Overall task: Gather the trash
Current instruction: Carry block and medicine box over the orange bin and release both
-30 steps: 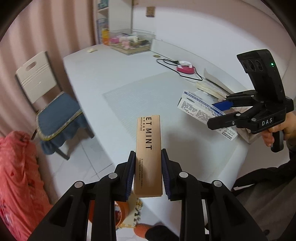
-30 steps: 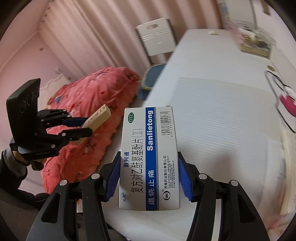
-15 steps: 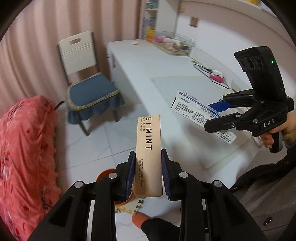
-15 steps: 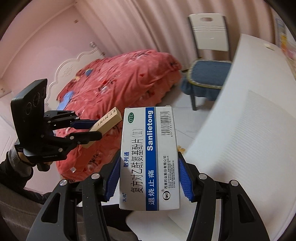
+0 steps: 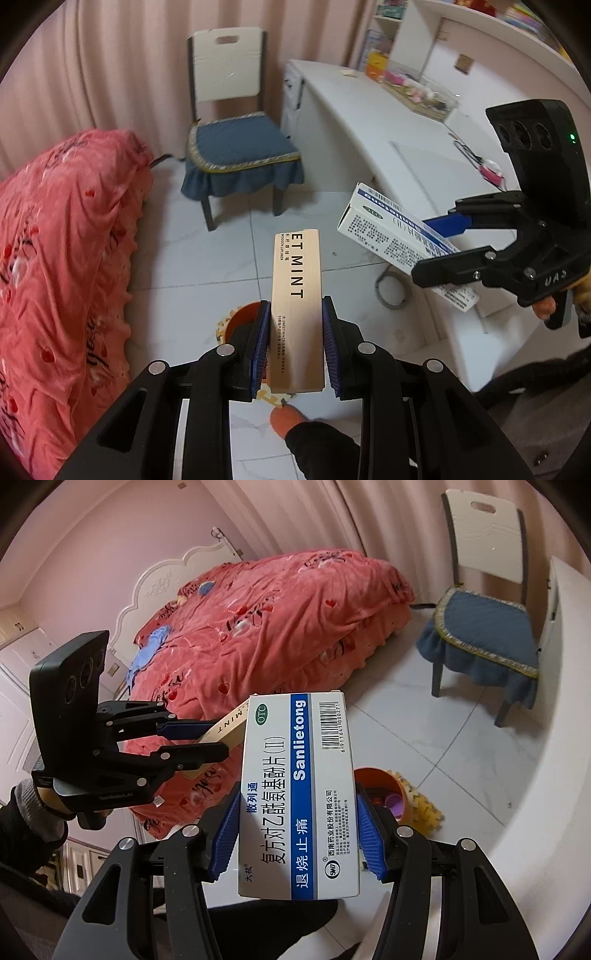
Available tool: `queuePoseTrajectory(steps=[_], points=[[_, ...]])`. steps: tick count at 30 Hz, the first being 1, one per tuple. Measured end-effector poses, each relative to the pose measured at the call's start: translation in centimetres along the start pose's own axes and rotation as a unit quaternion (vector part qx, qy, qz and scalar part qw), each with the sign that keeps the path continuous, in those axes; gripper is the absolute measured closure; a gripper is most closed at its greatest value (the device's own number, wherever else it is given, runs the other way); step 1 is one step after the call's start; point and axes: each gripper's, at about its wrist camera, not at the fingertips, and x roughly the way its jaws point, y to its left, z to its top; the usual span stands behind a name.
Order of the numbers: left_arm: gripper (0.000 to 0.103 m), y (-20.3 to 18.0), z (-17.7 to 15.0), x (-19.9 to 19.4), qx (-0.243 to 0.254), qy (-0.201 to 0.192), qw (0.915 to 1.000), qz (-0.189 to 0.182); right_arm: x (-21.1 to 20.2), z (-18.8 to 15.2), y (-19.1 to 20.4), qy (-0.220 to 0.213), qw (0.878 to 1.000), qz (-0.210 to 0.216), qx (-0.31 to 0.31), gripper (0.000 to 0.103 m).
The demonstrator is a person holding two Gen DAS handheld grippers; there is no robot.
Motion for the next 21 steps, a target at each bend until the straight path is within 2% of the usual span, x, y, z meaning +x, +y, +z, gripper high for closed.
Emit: queuePoseTrajectory(steps=[8, 18, 21], points=[[0.074, 4.0, -0.7, 4.0, -0.015, 0.034, 0.9992, -0.01, 7.1, 1.3, -1.7, 0.03, 0.999, -0.015, 0.032, 0.046], [0.074, 7.3, -2.1, 7.2, -0.031, 0.07, 0.9968, -0.024, 15.1, 1.5, -3.9, 0.07, 0.995, -0.03, 0.062, 0.046], [0.074, 8.0, -2.5, 8.1, -0.034, 0.082, 0.9957, -0.025, 16.6, 1.4, -4.2, 0.076, 0.994, -0.038, 0.068, 0.041]])
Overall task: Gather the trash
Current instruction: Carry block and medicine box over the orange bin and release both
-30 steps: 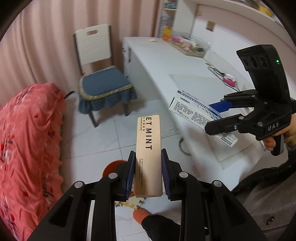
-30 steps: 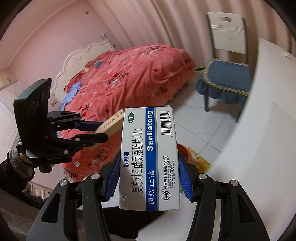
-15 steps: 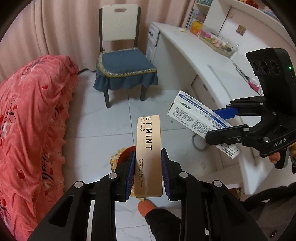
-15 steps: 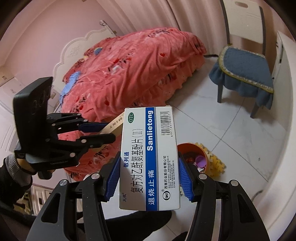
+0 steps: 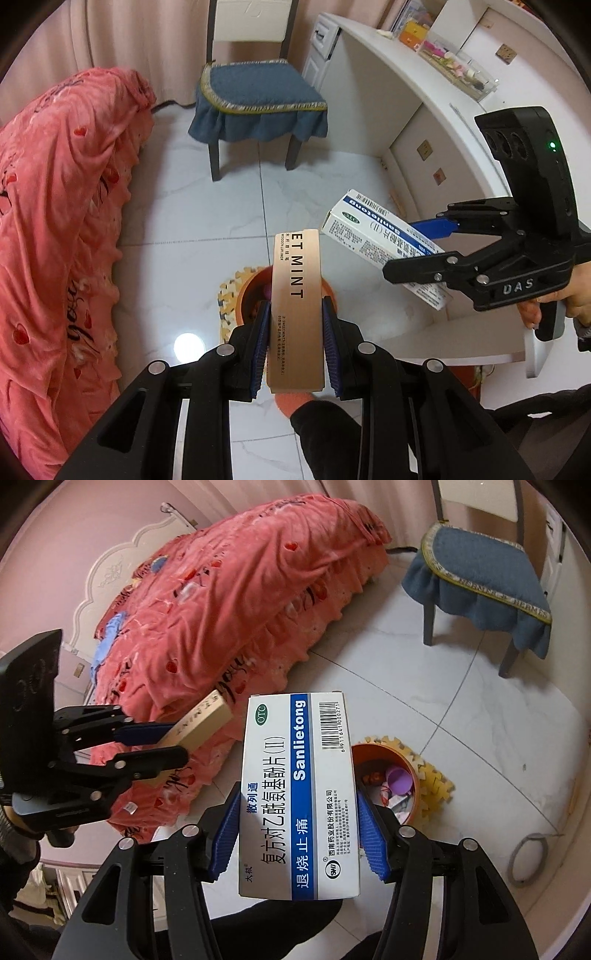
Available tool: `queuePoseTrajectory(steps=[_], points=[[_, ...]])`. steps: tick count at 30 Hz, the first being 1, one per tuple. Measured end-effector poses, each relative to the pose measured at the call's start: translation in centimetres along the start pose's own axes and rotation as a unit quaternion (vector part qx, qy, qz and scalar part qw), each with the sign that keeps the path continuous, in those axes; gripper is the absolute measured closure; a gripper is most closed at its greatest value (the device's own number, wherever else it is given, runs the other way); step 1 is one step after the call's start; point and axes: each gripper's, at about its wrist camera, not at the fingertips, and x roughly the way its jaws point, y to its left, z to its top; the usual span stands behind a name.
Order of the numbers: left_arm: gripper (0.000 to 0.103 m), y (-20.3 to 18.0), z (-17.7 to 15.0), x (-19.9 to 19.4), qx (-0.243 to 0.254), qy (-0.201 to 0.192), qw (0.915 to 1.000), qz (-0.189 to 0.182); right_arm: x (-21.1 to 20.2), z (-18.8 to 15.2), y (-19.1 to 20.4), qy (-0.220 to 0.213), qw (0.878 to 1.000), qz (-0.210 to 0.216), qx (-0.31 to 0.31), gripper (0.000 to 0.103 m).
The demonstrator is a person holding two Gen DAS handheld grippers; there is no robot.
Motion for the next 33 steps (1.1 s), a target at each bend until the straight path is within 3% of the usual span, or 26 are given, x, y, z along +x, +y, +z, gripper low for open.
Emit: queuePoseTrajectory(steps=[2, 7, 18, 21, 23, 33], points=[[0.074, 0.2, -0.1, 0.3, -0.003, 0.005, 1.0, -0.002, 1.2, 0.2, -0.3, 0.007, 1.0, -0.013, 0.007, 0.031], [0.074, 0.6, -0.1, 1.1, -0.005, 0.018, 0.9998, -0.008, 2.0, 0.0, -1.2, 0.008, 0.999, -0.017, 0.031, 0.03], [0.074, -1.1, 1.4, 3.0, 0.023, 0.024, 0.9992, -0.022, -1.1, -0.7, -2.7, -0.013, 0.998, -0.018, 0.052, 0.03], [0.065, -1.7, 1.9, 3.6, 0.036, 0.025, 0.9989, -0.016, -1.7, -1.1, -3.2, -0.017, 0.998, -0.016, 0.057, 0.03], [0.049, -1.8, 2.1, 3.7, 0.039, 0.022, 0.9989, -0.015, -1.9, -1.3, -3.4, -0.017, 0.998, -0.017, 0.058, 0.03], [0.048, -2.9, 2.9, 3.7, 0.044, 0.022, 0.9987, -0.01, -3.2, -1.9, -4.4, -0.025, 0.997, -0.016, 0.072, 0.03]])
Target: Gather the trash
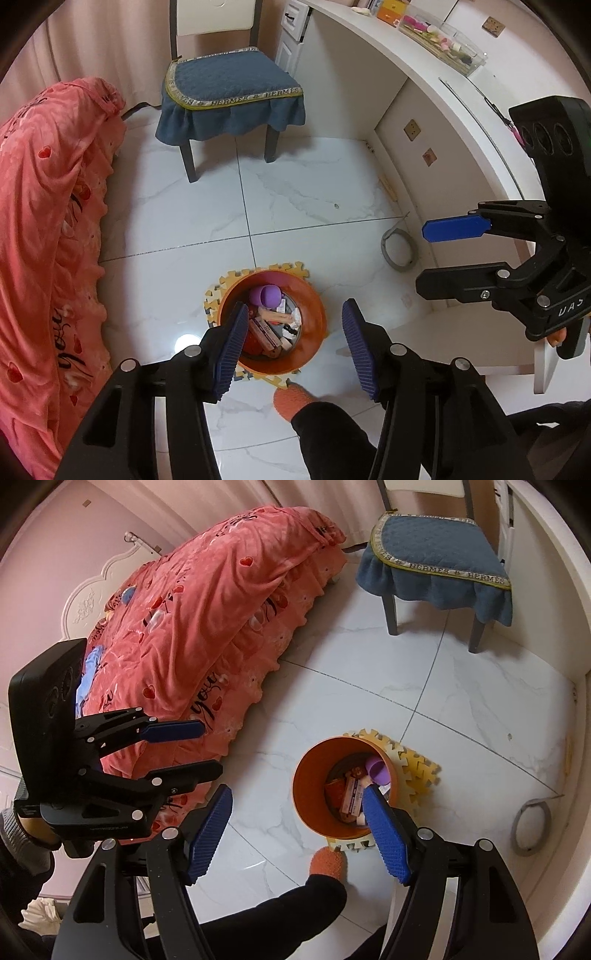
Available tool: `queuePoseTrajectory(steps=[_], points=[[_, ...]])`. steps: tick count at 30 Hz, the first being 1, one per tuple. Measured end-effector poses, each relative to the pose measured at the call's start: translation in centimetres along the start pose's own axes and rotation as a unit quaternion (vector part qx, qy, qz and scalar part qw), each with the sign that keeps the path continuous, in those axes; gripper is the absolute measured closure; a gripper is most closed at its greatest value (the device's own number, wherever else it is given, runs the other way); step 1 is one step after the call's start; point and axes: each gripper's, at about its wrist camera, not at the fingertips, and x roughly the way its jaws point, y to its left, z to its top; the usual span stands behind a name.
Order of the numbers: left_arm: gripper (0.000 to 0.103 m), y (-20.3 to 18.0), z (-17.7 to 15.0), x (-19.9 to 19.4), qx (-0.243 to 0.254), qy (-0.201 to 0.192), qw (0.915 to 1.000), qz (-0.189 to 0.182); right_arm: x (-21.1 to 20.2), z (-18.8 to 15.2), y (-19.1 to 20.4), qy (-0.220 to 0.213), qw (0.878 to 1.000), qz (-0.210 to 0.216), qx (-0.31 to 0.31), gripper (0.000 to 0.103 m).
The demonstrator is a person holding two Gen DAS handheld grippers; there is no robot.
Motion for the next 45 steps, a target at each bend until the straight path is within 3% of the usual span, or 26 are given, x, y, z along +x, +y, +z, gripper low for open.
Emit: queuePoseTrajectory(steps=[6, 8, 16, 19, 21, 26, 31, 45], points=[[0.048, -1.1, 0.6, -1.1, -0.001, -0.011, 0.9999, 0.011, -1.5, -0.2, -0.1, -0.011, 1.0, 0.001, -0.003, 0.03], [0.037, -1.4, 0.7, -1.8, -0.004, -0.018, 0.9997, 0.017, -2.3, -0.2, -0.1, -0.016, 1.0, 0.0, -0.004, 0.03], [0.037, -4.0, 1.4, -4.7, 0.001, -0.049, 0.9985, 0.026, -6.8, -0.6, 0.2, -0.052, 0.999, 0.0, -0.009, 0.026], [0.025, -5.3, 1.7, -5.9, 0.006, -0.062, 0.9974, 0.035, -8.9, -1.0, 0.2, -0.068, 0.998, 0.0, -0.011, 0.026], [0.025, -6.3, 1.9, -6.8, 0.012, -0.077, 0.9963, 0.038, -10.4, -1.3, 0.1, -0.079, 0.997, -0.001, -0.012, 0.025], [0.015, -8.2, 2.4, -8.6, 0.022, -0.1, 0.993, 0.059, -14.5, -2.3, 0.0, -0.115, 0.993, -0.016, -0.008, 0.011], [0.007, -10.3, 3.0, -10.7, 0.021, -0.129, 0.9885, 0.077, -18.5, -3.7, -0.1, -0.154, 0.987, -0.038, -0.002, 0.005], [0.006, -17.4, 3.9, -15.8, 0.018, -0.212, 0.9703, 0.115, -28.9, -8.4, -0.4, -0.26, 0.959, -0.108, 0.009, 0.005]])
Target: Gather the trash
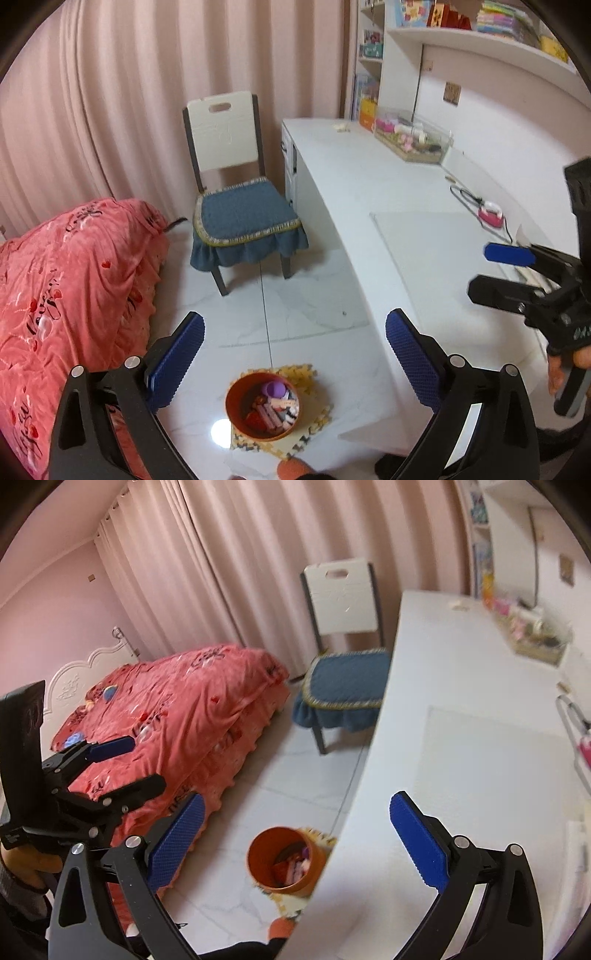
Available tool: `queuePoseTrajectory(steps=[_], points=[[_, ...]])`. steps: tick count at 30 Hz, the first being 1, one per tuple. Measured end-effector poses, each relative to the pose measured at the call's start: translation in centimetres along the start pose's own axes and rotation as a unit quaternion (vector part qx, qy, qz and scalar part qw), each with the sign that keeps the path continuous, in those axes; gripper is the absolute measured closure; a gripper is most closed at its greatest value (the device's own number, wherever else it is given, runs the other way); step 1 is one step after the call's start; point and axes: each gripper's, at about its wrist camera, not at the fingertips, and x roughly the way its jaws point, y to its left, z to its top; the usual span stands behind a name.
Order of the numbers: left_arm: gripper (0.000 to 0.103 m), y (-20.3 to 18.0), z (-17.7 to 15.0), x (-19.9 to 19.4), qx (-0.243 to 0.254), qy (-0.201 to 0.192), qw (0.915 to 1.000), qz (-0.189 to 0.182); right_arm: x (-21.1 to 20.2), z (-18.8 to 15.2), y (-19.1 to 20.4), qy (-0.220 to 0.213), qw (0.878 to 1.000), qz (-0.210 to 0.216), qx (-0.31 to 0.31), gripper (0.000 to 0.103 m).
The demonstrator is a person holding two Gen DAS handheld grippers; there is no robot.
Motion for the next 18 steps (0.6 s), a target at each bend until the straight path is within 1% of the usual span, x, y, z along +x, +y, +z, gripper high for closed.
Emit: queuePoseTrajectory(steps=[4, 7, 10, 14, 16, 18], points=[[0.006, -1.6, 0.7, -0.8, 0.0, -0.02, 0.9996, 0.017, -3.2, -0.1, -0.8, -0.032, 0.999, -0.011, 0.002, 0.005], [0.006, -2.7, 0.9, -1.4, -0.005, -0.038, 0.9991, 0.02, -5.3, -0.5, -1.4, -0.054, 0.998, -0.022, 0.005, 0.005], [0.006, -3.7, 1.0, -2.1, -0.015, -0.051, 0.9985, 0.011, -7.2, -1.2, -2.1, -0.078, 0.996, -0.039, 0.008, 0.005], [0.006, -4.9, 1.1, -2.7, -0.022, -0.066, 0.9975, -0.011, -9.3, -2.0, -3.0, -0.111, 0.992, -0.054, 0.019, 0.005], [0.006, -5.5, 1.0, -3.0, -0.023, -0.07, 0.9972, -0.012, -10.0, -2.2, -3.1, -0.122, 0.99, -0.072, 0.008, 0.005], [0.006, -6.0, 0.8, -3.1, -0.027, -0.07, 0.997, -0.02, -10.1, -2.3, -3.1, -0.122, 0.989, -0.082, -0.005, 0.005]])
